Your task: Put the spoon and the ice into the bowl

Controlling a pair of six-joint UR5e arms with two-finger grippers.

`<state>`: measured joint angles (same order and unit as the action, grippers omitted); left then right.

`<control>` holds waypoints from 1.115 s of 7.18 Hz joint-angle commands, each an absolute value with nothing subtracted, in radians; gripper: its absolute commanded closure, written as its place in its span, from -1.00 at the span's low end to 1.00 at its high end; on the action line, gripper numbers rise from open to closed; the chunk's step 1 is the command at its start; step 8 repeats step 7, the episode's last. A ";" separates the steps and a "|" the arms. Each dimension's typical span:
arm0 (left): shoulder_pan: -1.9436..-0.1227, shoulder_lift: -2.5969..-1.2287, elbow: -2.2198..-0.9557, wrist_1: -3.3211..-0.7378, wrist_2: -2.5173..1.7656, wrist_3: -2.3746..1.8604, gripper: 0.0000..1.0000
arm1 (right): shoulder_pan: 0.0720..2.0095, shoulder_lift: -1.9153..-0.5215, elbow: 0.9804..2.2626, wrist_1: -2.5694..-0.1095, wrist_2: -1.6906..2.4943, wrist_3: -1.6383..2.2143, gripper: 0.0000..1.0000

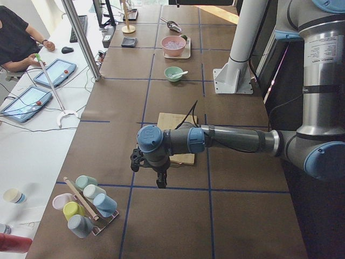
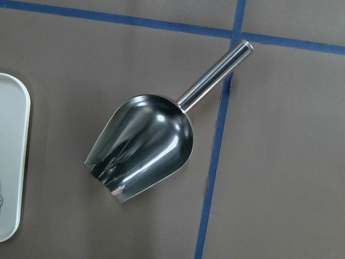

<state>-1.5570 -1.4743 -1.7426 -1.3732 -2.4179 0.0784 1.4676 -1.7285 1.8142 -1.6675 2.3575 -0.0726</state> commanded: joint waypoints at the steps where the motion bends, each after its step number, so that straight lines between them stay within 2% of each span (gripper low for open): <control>1: -1.557 -1.474 -1.743 -1.374 -2.349 0.081 -1.00 | 1.468 -1.726 1.816 -1.666 2.355 -0.072 -1.00; 8: -1.555 -1.503 -1.750 -1.385 -2.321 0.078 -1.00 | 1.470 -1.723 1.812 -1.667 2.401 -0.071 -1.00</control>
